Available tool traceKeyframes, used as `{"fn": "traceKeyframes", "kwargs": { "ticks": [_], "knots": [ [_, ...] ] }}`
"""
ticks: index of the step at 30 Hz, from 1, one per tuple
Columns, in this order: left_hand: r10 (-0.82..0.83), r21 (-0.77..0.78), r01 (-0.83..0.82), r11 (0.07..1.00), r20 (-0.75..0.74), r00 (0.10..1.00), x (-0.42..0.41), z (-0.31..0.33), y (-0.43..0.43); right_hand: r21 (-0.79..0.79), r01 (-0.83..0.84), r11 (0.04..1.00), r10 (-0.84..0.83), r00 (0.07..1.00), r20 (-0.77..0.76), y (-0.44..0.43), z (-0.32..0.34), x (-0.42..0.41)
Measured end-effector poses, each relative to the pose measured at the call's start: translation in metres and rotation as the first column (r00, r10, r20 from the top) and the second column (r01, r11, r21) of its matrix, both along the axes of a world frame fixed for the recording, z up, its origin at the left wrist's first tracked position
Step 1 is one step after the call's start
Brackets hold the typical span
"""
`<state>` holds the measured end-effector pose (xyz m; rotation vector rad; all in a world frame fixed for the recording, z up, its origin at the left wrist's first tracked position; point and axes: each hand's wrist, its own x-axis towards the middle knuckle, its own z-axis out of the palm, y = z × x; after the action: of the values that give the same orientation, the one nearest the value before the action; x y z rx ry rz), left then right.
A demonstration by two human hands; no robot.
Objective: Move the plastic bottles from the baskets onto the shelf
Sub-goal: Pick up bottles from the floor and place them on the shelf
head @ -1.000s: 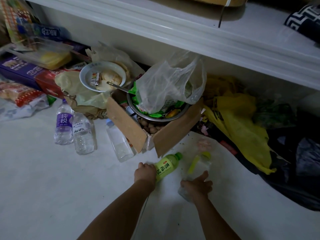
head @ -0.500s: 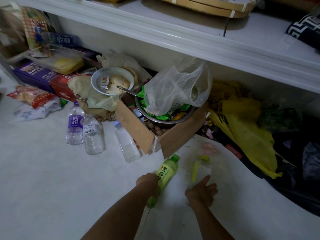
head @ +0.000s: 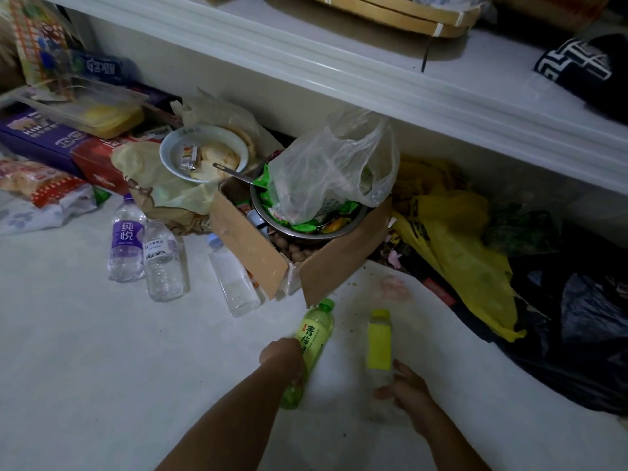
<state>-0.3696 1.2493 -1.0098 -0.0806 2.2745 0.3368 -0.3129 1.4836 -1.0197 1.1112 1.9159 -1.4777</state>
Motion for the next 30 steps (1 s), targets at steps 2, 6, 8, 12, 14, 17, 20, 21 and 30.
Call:
{"fn": "traceKeyframes", "kwargs": {
  "ticks": [2, 6, 8, 12, 14, 17, 20, 21, 30],
  "knots": [
    [0.022, 0.007, -0.022, 1.0, 0.005, 1.0, 0.0, 0.0, -0.001, -0.009, 0.002, 1.0, -0.002, 1.0, -0.01, 0.006, -0.002, 0.0],
    [0.05, 0.022, -0.05, 0.998, 0.023, 0.998, 0.001, -0.002, -0.002, -0.001, -0.038, 0.999, 0.038, 0.997, 0.066, 0.005, 0.001, -0.009],
    [0.078, 0.036, -0.079, 0.996, 0.036, 0.996, 0.001, -0.003, -0.002, 0.207, -0.204, 0.957, 0.176, 0.974, 0.145, -0.003, -0.001, -0.015],
    [0.163, 0.106, -0.172, 0.979, 0.087, 0.983, 0.004, -0.007, 0.0, 0.479, -0.348, 0.806, 0.251, 0.933, 0.256, -0.029, -0.006, -0.01],
    [0.197, 0.134, -0.209, 0.969, 0.094, 0.976, 0.007, -0.009, 0.002, 0.517, -0.299, 0.802, 0.189, 0.948, 0.256, -0.036, -0.011, -0.005],
    [0.258, 0.188, -0.265, 0.946, 0.062, 0.964, 0.013, -0.009, 0.007, 0.482, -0.21, 0.851, 0.091, 0.962, 0.259, -0.037, -0.012, -0.002],
    [0.285, 0.233, -0.292, 0.927, 0.066, 0.956, 0.016, -0.01, 0.015, 0.334, -0.032, 0.942, -0.034, 0.981, 0.189, -0.033, -0.008, -0.001],
    [0.293, 0.25, -0.307, 0.918, 0.091, 0.952, 0.015, -0.01, 0.016, 0.261, 0.047, 0.964, -0.094, 0.981, 0.171, -0.032, -0.008, 0.001],
    [0.22, 0.461, -0.325, 0.826, 0.266, 0.938, 0.011, 0.019, 0.009, -0.418, 0.38, 0.825, -0.376, 0.922, 0.095, -0.05, 0.008, 0.028]
  ]
}}
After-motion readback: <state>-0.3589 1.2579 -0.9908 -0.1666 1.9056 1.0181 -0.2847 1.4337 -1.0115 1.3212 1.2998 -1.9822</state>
